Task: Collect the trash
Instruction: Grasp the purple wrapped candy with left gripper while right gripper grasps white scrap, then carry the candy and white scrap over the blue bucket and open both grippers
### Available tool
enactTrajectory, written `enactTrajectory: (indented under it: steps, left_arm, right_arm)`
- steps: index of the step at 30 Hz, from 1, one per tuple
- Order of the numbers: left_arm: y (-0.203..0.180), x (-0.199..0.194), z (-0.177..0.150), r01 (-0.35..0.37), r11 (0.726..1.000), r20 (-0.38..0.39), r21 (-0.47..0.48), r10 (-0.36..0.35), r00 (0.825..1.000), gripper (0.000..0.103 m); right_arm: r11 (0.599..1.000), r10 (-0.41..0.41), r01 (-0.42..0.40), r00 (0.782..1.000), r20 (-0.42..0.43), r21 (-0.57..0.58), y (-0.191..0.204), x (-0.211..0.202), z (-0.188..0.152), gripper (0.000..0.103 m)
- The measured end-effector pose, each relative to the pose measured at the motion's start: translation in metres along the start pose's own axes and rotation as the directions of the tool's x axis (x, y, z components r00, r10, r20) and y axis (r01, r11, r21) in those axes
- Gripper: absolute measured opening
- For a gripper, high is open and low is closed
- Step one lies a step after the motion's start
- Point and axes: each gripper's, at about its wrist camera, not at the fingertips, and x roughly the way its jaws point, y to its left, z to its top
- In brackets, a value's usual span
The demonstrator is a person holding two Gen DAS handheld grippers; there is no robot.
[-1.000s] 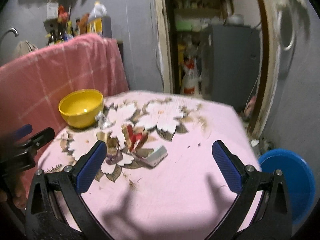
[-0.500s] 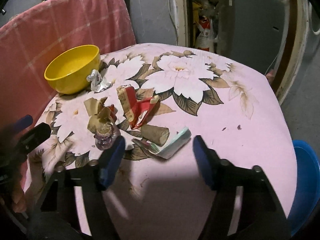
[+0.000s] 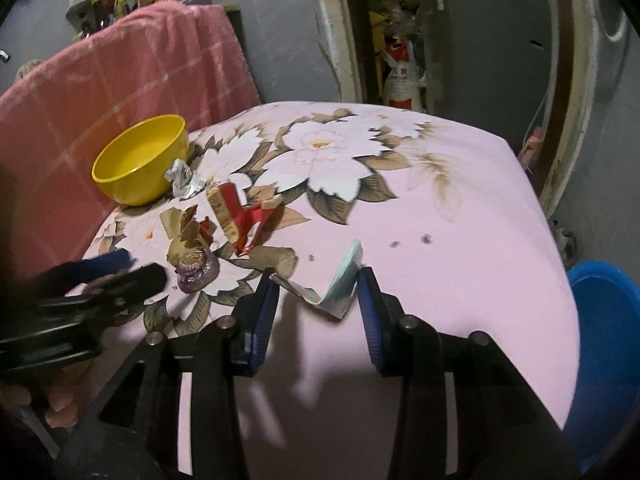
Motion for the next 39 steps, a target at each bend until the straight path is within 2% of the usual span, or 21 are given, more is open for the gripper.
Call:
enactTrajectory:
  steps: [2, 6, 12, 15, 18, 22, 26, 28, 31, 33, 37, 39]
  left_arm:
    - [-0.006, 0.008, 0.003, -0.014, 1.000, -0.022, 0.015, 0.015, 1.000, 0.067]
    - [-0.019, 0.021, 0.009, -0.055, 0.997, -0.050, 0.053, 0.058, 0.997, 0.057]
    - [-0.032, 0.032, 0.011, -0.096, 0.993, -0.050, 0.071, 0.099, 0.994, 0.054]
    - [-0.037, 0.033, 0.010, -0.135, 0.986, -0.038, 0.099, 0.139, 0.990, 0.043]
    - [-0.039, 0.031, 0.007, -0.109, 0.988, -0.040, 0.112, 0.114, 0.993, 0.027]
    - [-0.039, 0.024, 0.000, -0.099, 0.989, -0.041, 0.106, 0.103, 0.994, 0.026]
    - [-0.035, 0.007, -0.008, -0.014, 0.999, -0.029, 0.041, 0.015, 0.999, 0.026]
    - [-0.035, -0.003, -0.011, 0.021, 1.000, -0.011, 0.012, -0.021, 1.000, 0.026]
    - [-0.039, -0.023, -0.016, 0.043, 0.999, 0.060, -0.006, -0.043, 0.997, 0.026]
    - [-0.043, -0.035, -0.017, 0.065, 0.998, 0.106, -0.011, -0.064, 0.992, 0.026]
    - [-0.057, -0.060, -0.013, 0.123, 0.992, 0.213, -0.018, -0.116, 0.970, 0.026]
    - [-0.068, -0.074, -0.008, 0.150, 0.989, 0.269, -0.004, -0.143, 0.953, 0.026]
  right_arm:
    - [1.000, 0.000, 0.000, 1.000, 0.007, 0.017, -0.006, -0.005, -0.002, 0.065]
    - [0.999, 0.001, -0.001, 1.000, 0.018, 0.041, -0.015, -0.012, -0.007, 0.065]
    - [0.998, 0.009, -0.011, 1.000, 0.030, 0.064, -0.022, -0.018, -0.011, 0.065]
    - [0.997, 0.013, -0.015, 0.999, 0.032, 0.073, -0.023, -0.020, -0.014, 0.065]
    - [0.997, 0.014, -0.017, 0.999, 0.035, 0.081, -0.024, -0.024, -0.017, 0.065]
    - [0.996, 0.012, -0.015, 0.999, 0.042, 0.087, -0.022, -0.030, -0.020, 0.065]
    - [0.998, 0.002, -0.006, 0.998, 0.066, 0.070, -0.021, -0.040, -0.025, 0.065]
    - [0.998, 0.005, -0.011, 0.996, 0.093, 0.065, -0.020, -0.049, -0.029, 0.065]
    - [0.998, 0.008, -0.017, 0.989, 0.146, 0.059, -0.019, -0.064, -0.033, 0.065]
    - [0.998, 0.012, -0.023, 0.982, 0.189, 0.053, -0.019, -0.077, -0.034, 0.065]
    - [0.999, 0.010, -0.022, 0.956, 0.294, 0.038, -0.019, -0.107, -0.034, 0.065]
    - [0.999, 0.004, -0.016, 0.930, 0.368, 0.030, -0.020, -0.129, -0.034, 0.065]
